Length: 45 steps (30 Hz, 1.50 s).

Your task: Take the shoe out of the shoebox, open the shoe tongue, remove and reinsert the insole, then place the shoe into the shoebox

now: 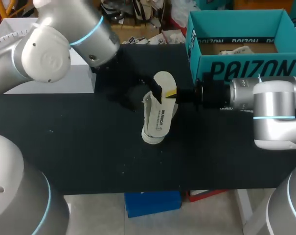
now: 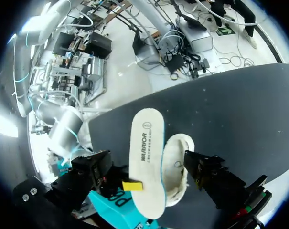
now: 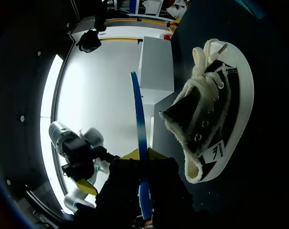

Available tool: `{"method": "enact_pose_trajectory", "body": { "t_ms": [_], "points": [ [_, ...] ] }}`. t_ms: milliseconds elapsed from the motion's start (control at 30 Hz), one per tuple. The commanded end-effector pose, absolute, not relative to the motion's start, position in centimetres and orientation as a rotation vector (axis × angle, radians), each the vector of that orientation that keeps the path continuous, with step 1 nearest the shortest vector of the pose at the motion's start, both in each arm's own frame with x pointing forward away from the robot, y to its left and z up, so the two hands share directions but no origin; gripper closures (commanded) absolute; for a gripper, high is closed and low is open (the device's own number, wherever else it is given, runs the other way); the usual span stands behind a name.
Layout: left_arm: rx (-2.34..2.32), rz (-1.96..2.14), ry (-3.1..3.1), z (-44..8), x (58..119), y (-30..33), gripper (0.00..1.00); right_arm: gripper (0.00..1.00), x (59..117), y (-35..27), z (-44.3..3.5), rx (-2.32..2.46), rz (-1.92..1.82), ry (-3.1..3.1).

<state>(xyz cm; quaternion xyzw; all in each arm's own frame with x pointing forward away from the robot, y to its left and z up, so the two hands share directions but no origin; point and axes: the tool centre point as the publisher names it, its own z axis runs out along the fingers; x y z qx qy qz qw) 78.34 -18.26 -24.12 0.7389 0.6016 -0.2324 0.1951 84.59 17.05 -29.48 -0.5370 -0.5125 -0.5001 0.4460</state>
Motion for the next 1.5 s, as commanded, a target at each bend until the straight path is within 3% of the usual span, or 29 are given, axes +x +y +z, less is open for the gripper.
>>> {"method": "enact_pose_trajectory", "body": {
  "t_ms": [33, 733, 1500],
  "points": [
    [1.773, -1.169, 1.253, -24.9, 79.3, -17.5, 0.00, 1.00, 84.6, 17.1, -29.5, -1.332, -1.238, -1.270],
    [1.811, -1.137, 1.246, -25.0, 79.6, -17.8, 0.00, 1.00, 84.6, 17.1, -29.5, -1.332, -1.238, -1.270],
    [1.373, -1.152, 1.265, -26.7, 80.4, -17.4, 0.00, 1.00, 84.6, 17.1, -29.5, -1.332, -1.238, -1.270]
  ]
}}
